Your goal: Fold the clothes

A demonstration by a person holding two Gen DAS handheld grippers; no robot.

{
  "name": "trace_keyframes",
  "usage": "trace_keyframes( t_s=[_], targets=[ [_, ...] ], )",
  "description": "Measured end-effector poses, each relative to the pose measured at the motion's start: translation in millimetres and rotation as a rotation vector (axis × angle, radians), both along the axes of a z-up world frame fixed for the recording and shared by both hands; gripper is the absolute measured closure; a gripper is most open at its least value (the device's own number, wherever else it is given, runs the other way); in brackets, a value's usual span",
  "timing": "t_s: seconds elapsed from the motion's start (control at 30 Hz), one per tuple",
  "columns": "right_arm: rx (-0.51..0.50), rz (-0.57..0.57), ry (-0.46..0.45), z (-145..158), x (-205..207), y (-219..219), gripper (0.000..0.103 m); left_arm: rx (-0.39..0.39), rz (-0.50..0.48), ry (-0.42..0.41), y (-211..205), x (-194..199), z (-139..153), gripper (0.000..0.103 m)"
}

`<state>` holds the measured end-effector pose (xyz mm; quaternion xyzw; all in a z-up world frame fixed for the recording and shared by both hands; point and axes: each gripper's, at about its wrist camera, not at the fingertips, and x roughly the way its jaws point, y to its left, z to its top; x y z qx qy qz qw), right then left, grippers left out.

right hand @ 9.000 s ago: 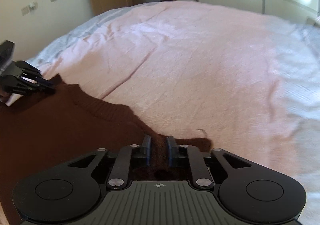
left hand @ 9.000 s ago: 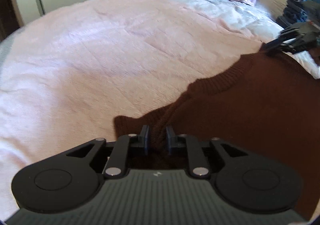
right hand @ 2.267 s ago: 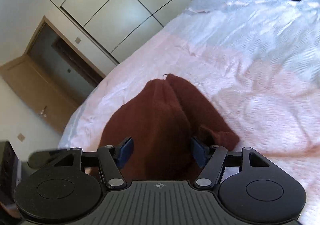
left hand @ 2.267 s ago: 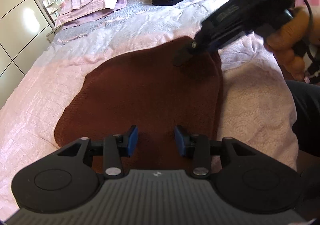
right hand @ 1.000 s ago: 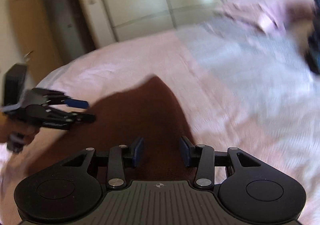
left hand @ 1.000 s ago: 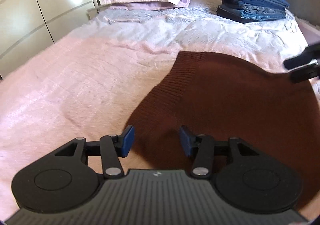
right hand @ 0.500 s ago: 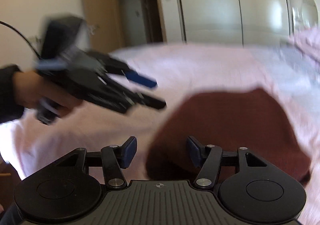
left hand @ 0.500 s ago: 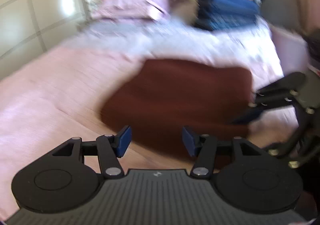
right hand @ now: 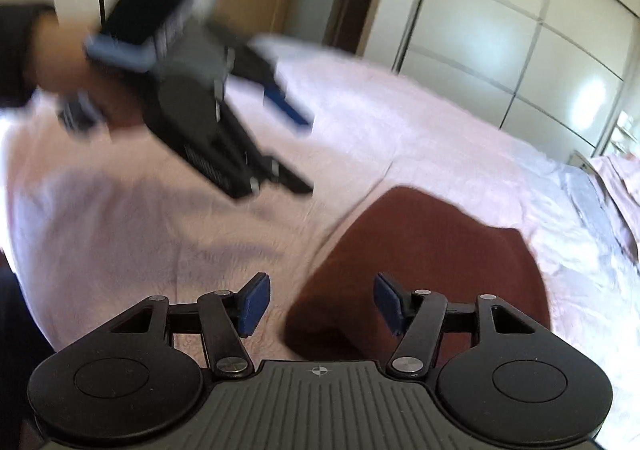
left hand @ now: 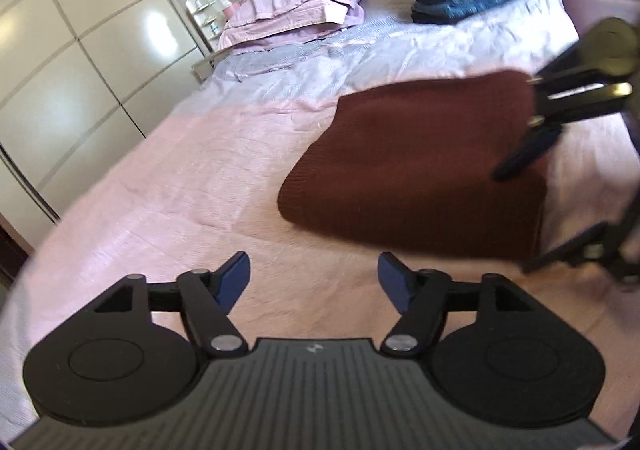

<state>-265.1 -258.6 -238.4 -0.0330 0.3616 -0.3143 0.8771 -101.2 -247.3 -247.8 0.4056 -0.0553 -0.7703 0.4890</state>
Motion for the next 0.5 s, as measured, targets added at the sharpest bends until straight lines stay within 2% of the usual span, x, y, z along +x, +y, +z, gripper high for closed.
trace_keyframes(
  t_s=[0.13,0.27,0.3,0.4,0.5],
  targets=[
    [-0.066,-0.020,0.210,-30.4,24.4,-11.3,0.043,-0.039,-0.064,-0.091,13.2,-3.2,-17.1,0.026],
    [-0.083,0.039,0.290,-39.7,9.7,-12.0,0.044,-0.079,-0.144,-0.165,11.4,-16.7,-36.8,0.025],
    [-0.072,0.053,0.284,-36.0,7.3,-13.0,0.056,-0.095,-0.168,-0.188,10.7,-21.2,-40.8,0.025],
    [-0.028,0.080,0.234,-18.2,-4.8,-16.6,0.072,-0.154,-0.241,-0.266,7.7,-36.3,-51.7,0.025],
    [-0.017,0.071,0.177,11.2,-34.9,-13.5,0.075,-0.224,-0.315,-0.354,1.1,-54.3,-62.1,0.022]
  ],
)
